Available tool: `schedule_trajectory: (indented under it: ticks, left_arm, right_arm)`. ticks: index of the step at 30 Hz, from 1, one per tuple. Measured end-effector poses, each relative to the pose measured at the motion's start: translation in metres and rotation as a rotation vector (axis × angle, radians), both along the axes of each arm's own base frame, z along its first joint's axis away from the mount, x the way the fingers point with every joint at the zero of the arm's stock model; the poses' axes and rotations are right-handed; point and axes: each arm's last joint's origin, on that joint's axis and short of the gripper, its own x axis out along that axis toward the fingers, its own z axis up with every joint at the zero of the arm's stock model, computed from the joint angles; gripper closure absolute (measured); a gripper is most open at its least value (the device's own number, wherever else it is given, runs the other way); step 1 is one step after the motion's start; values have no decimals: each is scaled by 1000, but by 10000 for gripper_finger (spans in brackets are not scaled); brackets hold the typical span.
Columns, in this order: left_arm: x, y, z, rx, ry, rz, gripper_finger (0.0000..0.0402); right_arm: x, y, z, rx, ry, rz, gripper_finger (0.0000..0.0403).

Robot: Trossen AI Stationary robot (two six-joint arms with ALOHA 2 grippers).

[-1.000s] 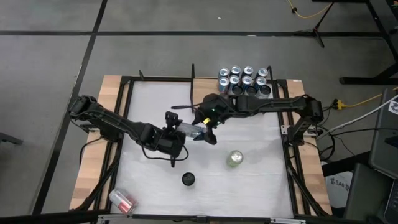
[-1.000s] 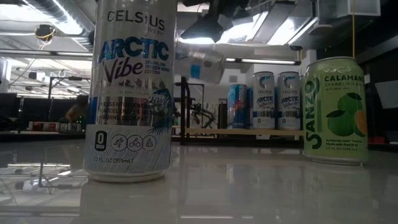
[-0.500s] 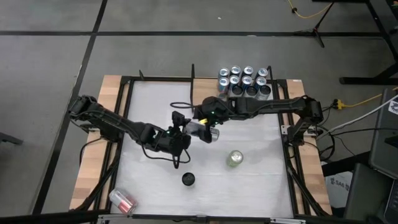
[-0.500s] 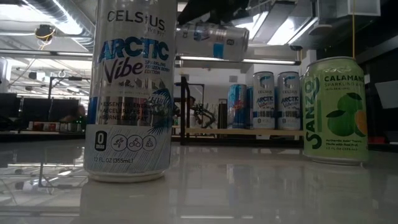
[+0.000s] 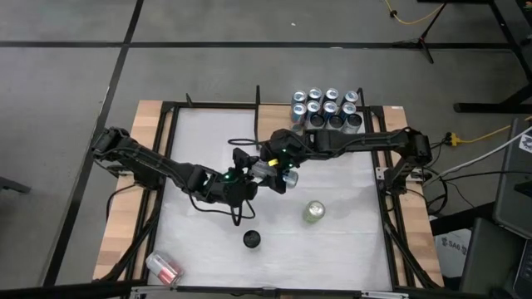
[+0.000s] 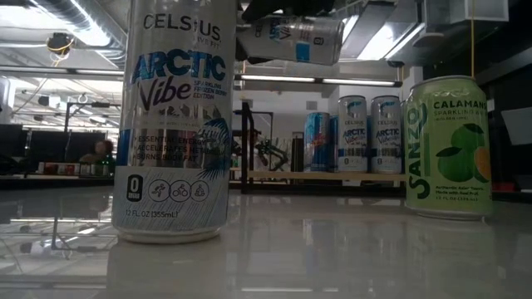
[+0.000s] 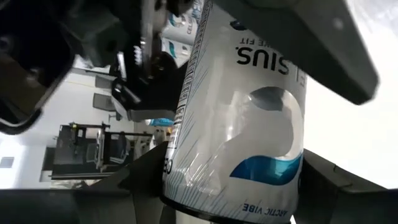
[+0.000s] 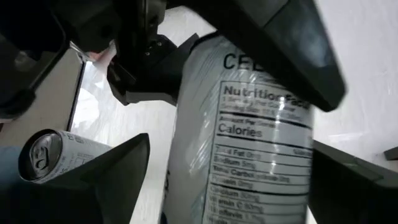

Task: Place canned beverage on shelf
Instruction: Put the white-blue soda can on the shelf aligned with the other white-blue soda cans

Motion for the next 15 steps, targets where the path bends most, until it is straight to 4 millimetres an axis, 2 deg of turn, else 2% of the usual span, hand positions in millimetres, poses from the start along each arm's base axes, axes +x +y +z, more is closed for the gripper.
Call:
schedule_trajectory:
  ticks: [4,11,15]
  left_arm:
    - [0,0,0,6,3,-6,154]
    - [0,-1,0,-2,9,-17,144]
    - [-1,-3,0,5,6,-16,123]
  right_arm:
    - [0,0,0,0,4,0,73]
    - [0,0,-1,0,8,0,161]
    - [0,0,0,-5,2,6,167]
